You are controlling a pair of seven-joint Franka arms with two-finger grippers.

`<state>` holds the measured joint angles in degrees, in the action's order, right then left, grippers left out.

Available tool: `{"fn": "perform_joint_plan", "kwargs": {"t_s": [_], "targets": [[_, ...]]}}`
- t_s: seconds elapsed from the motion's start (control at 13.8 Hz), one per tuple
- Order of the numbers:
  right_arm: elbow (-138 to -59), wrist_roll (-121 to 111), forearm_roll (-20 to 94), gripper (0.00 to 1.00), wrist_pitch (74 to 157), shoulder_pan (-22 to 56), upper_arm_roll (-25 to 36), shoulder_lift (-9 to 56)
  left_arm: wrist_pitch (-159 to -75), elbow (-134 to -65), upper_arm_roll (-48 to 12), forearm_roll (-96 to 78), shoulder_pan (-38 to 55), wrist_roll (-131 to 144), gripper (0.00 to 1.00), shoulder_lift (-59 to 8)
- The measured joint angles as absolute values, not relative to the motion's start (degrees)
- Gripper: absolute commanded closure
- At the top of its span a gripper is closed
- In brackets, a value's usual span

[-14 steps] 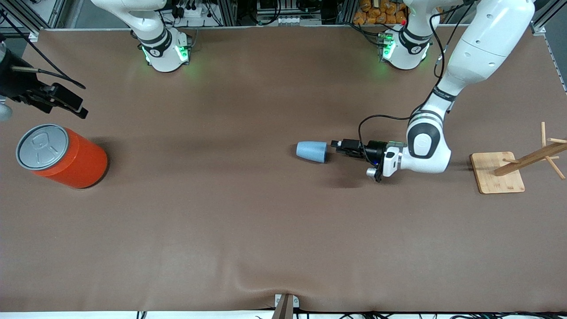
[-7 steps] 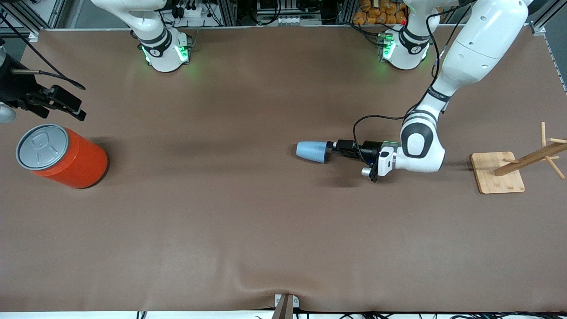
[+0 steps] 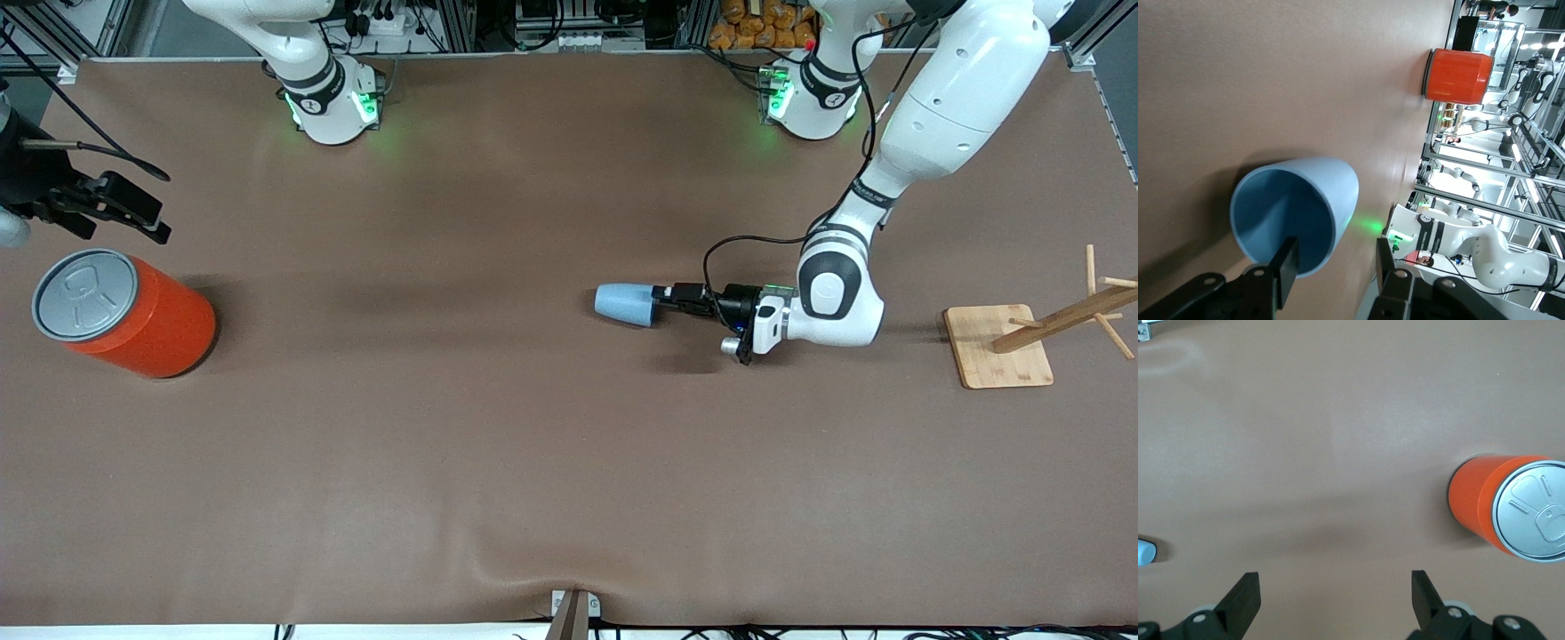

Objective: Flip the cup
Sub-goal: 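Grasp the blue cup with the left gripper and lift it, then rotate the cup upright with the left gripper and lower it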

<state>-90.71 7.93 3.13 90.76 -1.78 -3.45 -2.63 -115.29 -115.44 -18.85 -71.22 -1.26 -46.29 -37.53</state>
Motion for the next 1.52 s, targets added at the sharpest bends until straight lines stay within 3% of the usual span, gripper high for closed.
{"fn": "perform_joint_plan", "kwargs": {"t_s": [0.22,0.43,0.58,0.8,1.3,1.52], "targets": [[-90.7,7.8,3.1,0.0,90.8,-1.8,-3.5,-2.6,-116.5,-115.3,-18.9,-71.9,-0.4,-46.3,0.59,-37.6],[-90.7,7.8,3.1,0.0,90.7,-1.8,-3.4,-2.6,-116.9,-115.3,-18.9,-72.0,-0.2,-46.3,0.82,-37.6],[-90.7,7.8,3.1,0.0,90.7,-1.8,-3.3,-2.6,-117.0,-115.3,-18.9,-73.3,0.1,-46.3,0.83,-37.8],[-90.7,7.8,3.1,0.0,90.7,-1.8,-3.3,-2.6,-117.1,-115.3,-18.9,-75.1,1.4,-46.3,1.0,-38.0],[-90.5,7.7,3.1,0.0,90.7,-1.8,-3.3,-2.6,-117.3,-114.0,-18.9,-75.7,1.1,-46.2,1.0,-37.2],[-90.5,7.7,3.1,0.0,90.7,-1.8,-3.2,-2.6,-117.3,-113.0,-18.6,-75.5,0.8,-40.0,1.0,-33.1]]}}
